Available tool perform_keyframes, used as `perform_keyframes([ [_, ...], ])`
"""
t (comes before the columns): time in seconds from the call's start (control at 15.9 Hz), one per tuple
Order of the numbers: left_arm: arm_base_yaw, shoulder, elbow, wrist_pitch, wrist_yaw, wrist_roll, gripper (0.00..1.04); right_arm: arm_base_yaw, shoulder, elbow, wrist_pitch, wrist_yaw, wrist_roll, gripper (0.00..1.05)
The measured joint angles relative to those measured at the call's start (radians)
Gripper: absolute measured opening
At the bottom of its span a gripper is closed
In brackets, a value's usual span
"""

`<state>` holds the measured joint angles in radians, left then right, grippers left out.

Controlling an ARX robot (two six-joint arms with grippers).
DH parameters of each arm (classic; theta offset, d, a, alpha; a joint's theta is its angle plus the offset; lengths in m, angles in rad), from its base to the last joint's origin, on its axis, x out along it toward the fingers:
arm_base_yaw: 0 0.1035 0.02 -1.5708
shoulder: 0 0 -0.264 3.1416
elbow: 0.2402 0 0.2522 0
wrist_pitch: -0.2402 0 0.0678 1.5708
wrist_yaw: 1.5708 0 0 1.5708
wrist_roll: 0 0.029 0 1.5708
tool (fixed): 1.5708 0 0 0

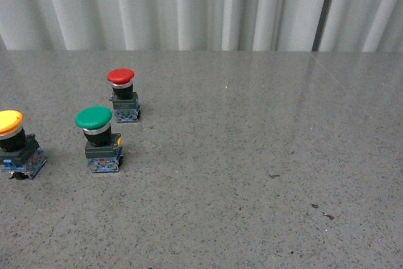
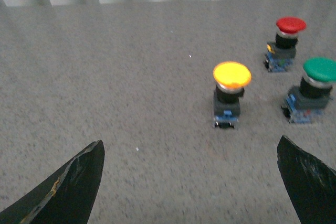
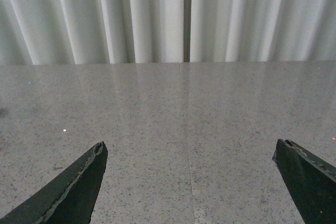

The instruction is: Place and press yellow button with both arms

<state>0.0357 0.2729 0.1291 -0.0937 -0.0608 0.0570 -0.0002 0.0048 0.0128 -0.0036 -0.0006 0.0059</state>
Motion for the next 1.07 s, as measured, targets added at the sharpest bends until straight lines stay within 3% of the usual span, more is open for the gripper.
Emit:
perform_keyframes([
  [0.13, 0.05, 0.23, 0.105, 0.204, 0.05, 0.031, 0.98, 0.0, 0.0, 0.0, -0.001, 0.0, 0.0, 0.98],
  [0.25, 0.026, 0.503, 0.258, 0.36, 0.107, 0.056, 0.98, 0.0, 0.0, 0.0, 0.0, 0.0, 0.0, 0.98],
  [0.57, -0.048, 1.049, 0.513, 0.322, 0.116, 0.057, 0.98, 0.0, 0.0, 0.0, -0.001, 0.0, 0.0, 0.98],
  [1.07, -0.073, 1.199, 0.472, 0.432, 0.123, 0.023, 0.98, 0.0, 0.0, 0.0, -0.001, 0.0, 0.0, 0.98],
])
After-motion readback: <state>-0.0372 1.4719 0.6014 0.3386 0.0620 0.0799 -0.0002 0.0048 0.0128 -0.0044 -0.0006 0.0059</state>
